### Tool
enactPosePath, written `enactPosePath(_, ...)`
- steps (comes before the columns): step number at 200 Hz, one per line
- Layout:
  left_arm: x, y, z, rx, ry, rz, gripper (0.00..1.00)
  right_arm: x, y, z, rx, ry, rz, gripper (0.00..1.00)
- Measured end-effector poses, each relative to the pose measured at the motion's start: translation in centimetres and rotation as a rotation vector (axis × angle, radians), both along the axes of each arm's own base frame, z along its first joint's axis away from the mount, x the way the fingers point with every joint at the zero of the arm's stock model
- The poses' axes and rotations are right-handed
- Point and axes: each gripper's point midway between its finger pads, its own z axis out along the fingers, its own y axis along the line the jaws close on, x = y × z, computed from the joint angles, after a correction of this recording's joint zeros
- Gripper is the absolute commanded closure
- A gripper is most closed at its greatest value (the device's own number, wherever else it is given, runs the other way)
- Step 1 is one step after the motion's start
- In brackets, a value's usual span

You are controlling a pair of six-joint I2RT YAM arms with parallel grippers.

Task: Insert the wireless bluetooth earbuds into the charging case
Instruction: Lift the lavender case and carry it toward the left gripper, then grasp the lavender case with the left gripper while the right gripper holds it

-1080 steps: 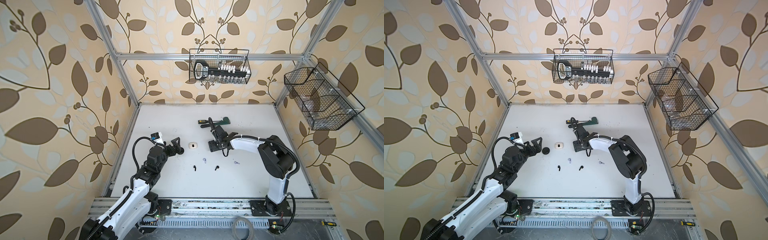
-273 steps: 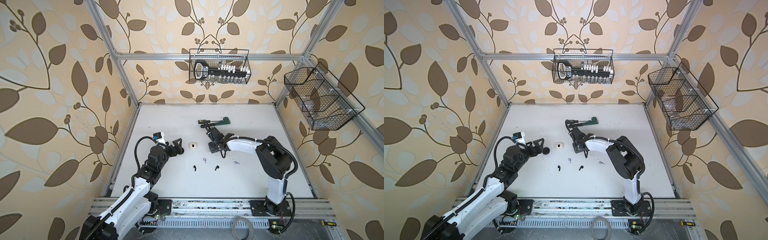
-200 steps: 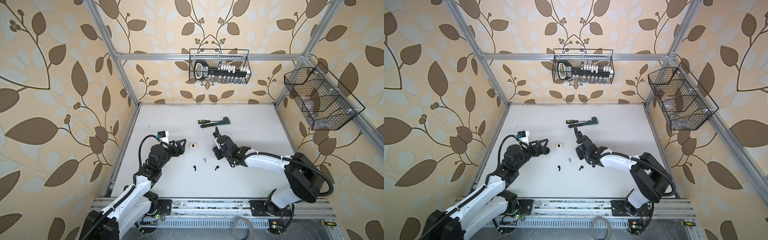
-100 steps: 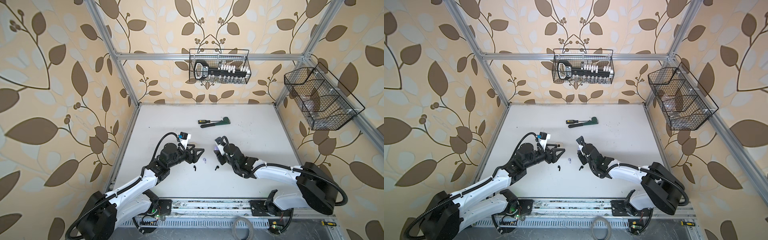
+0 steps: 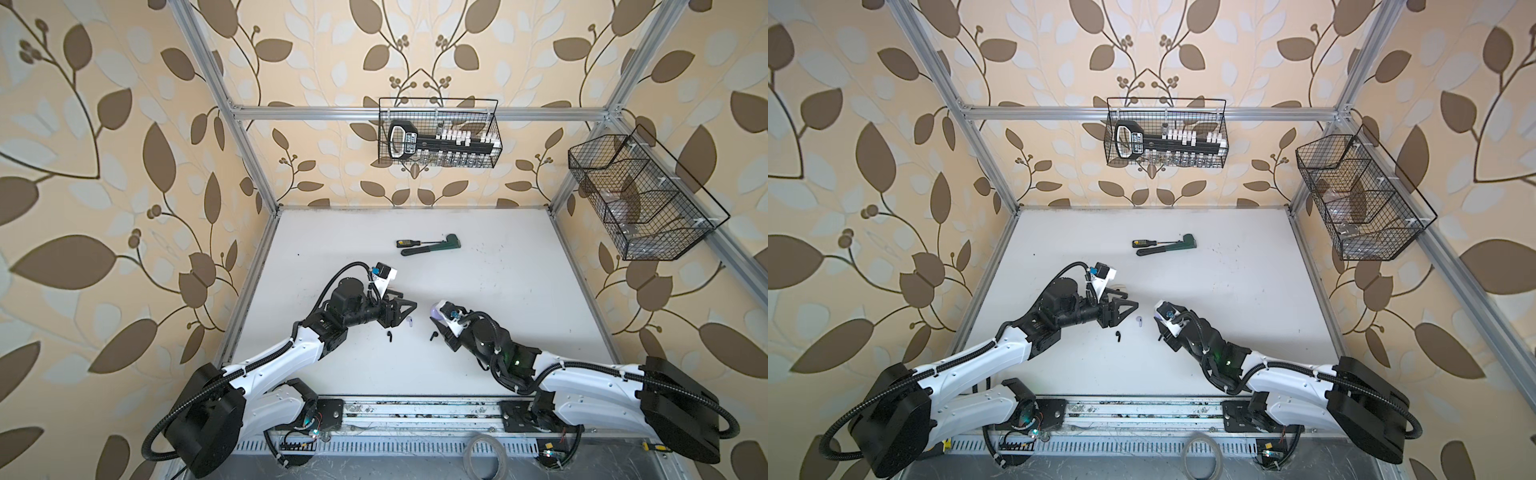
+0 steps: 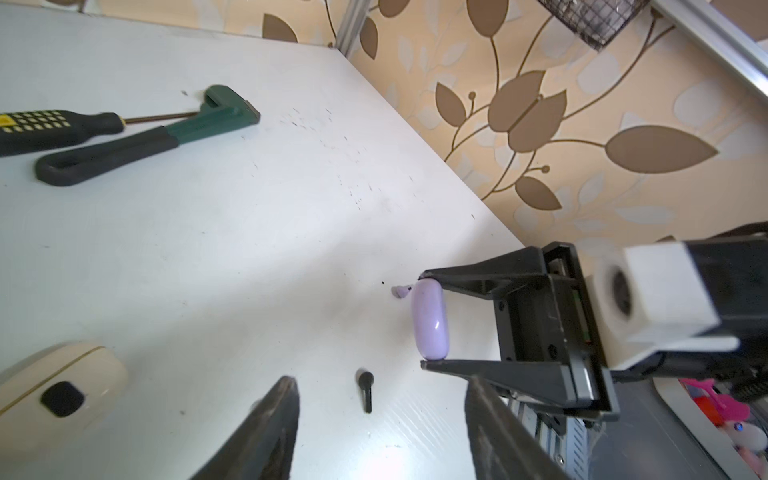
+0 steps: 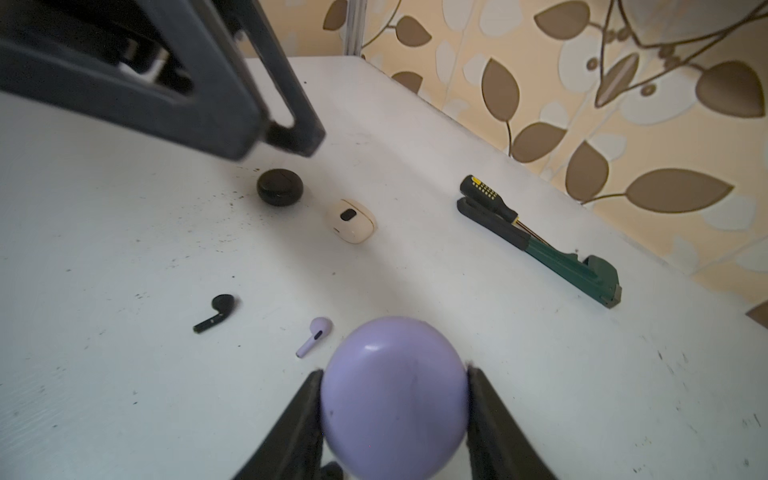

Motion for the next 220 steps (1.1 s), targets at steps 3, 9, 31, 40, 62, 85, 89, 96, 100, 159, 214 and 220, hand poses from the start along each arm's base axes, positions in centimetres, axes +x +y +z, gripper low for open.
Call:
enactPosePath(3, -0.2, -0.2, 0.0, 0.002, 0.001, -0.009, 0.36, -0.2, 0.1, 0.2, 0.002, -0.008, 0.009, 0.71)
enactPosePath(9, -0.5, -0.5, -0.1, 0.005, 0.001, -0.027, 0.36, -0.5, 0.2, 0.6, 0.008, -0.026, 0.026, 0.70)
enactPosePath(31, -1.5, -1.4, 0.2, 0.004, -0.006, -0.087, 0.37, -0.9, 0.7, 2.1, 0.025, -0.084, 0.064, 0.72)
enactPosePath(40, -1.8, -1.6, 0.3, 0.001, -0.008, -0.102, 0.38, -1.0, 0.8, 2.4, 0.022, -0.101, 0.072, 0.72)
enactPosePath(62, -2.3, -2.1, 0.6, -0.005, -0.011, -0.135, 0.38, -1.5, 1.2, 2.6, 0.003, -0.126, 0.093, 0.71)
enactPosePath(85, -2.6, -2.6, 0.7, -0.007, -0.008, -0.164, 0.42, -1.9, 1.7, 2.7, -0.015, -0.148, 0.108, 0.73)
enactPosePath(89, -2.7, -2.8, 0.7, -0.006, -0.009, -0.171, 0.42, -2.0, 1.8, 2.7, -0.019, -0.152, 0.110, 0.73)
enactPosePath(96, -2.6, -2.9, 0.7, -0.004, -0.010, -0.175, 0.43, -2.2, 2.0, 2.7, -0.026, -0.160, 0.114, 0.74)
enactPosePath(100, -2.6, -2.9, 0.7, -0.004, -0.008, -0.178, 0.43, -2.3, 2.2, 2.8, -0.030, -0.165, 0.116, 0.74)
enactPosePath(159, -2.7, -3.3, -0.5, 0.028, 0.029, -0.190, 0.51, -1.7, 3.1, 3.5, -0.045, -0.209, 0.076, 0.77)
enactPosePath(214, -2.7, -3.4, -0.3, 0.029, 0.019, -0.196, 0.57, -1.4, 2.9, 3.7, -0.056, -0.229, 0.051, 0.78)
enactPosePath(220, -2.7, -3.4, -0.2, 0.029, 0.018, -0.198, 0.57, -1.4, 2.9, 3.7, -0.055, -0.230, 0.051, 0.78)
